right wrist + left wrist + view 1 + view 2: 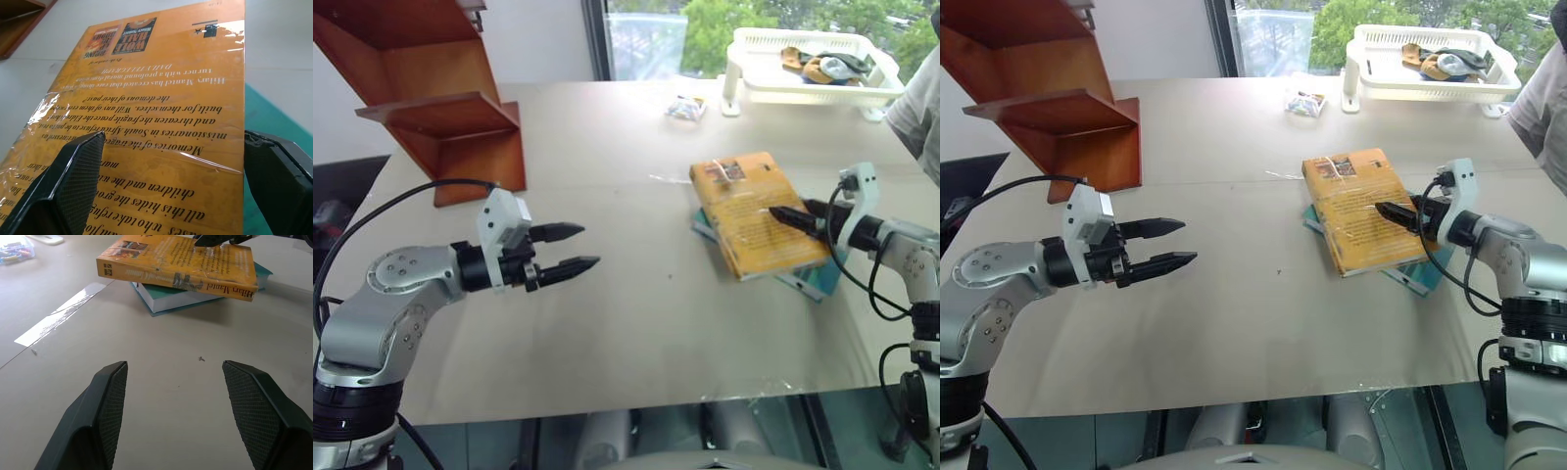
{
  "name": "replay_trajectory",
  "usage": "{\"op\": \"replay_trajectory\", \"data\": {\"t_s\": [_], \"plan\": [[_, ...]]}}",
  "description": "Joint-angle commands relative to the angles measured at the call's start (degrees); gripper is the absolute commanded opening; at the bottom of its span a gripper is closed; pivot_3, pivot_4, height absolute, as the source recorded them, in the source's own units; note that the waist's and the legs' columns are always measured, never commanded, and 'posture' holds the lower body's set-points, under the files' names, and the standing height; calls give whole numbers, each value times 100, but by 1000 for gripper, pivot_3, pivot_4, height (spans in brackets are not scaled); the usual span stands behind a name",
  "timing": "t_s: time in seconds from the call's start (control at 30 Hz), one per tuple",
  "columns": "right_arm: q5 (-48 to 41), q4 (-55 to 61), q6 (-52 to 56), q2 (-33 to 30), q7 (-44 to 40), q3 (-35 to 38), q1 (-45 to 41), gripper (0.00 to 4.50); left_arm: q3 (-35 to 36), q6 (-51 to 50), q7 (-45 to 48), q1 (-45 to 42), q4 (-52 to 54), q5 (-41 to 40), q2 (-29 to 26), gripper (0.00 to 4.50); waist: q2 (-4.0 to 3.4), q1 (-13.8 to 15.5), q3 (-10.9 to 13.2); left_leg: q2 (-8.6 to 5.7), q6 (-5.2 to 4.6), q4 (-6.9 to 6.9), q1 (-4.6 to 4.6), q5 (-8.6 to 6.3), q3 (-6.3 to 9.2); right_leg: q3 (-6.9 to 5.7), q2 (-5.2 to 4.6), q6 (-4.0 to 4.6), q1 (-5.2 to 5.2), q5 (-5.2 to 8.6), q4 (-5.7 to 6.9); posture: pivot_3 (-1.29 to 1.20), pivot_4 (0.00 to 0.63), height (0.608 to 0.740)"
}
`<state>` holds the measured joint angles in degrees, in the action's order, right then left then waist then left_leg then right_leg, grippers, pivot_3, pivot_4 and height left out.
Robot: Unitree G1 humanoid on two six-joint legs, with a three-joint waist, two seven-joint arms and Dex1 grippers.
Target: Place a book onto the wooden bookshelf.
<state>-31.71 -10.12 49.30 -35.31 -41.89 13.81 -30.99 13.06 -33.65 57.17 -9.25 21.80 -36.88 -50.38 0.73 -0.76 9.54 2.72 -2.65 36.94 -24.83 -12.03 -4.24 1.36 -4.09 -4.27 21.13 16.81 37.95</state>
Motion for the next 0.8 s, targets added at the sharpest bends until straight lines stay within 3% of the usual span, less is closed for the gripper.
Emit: {"op": "replay_trajectory", "data": {"t_s": [0.03,0.37,0.8], "plan": [[-324,575,429,157,339,235,154,4500,56,83,34,-103,65,29,-89,3243,0,0,0,0,0,0,0,0,0,0,0,0,0,0,0,0,150,740],[-556,1511,801,612,1021,226,528,4500,-162,124,269,-440,-218,166,-109,3243,0,-3,0,-5,0,-6,-2,0,-4,3,1,0,6,0,0,0,150,740],[-685,1462,685,580,1259,426,377,4500,-274,138,310,-586,-464,254,24,3243,0,-1,1,-6,0,-7,-4,0,-6,6,3,0,12,0,1,0,150,740]]}}
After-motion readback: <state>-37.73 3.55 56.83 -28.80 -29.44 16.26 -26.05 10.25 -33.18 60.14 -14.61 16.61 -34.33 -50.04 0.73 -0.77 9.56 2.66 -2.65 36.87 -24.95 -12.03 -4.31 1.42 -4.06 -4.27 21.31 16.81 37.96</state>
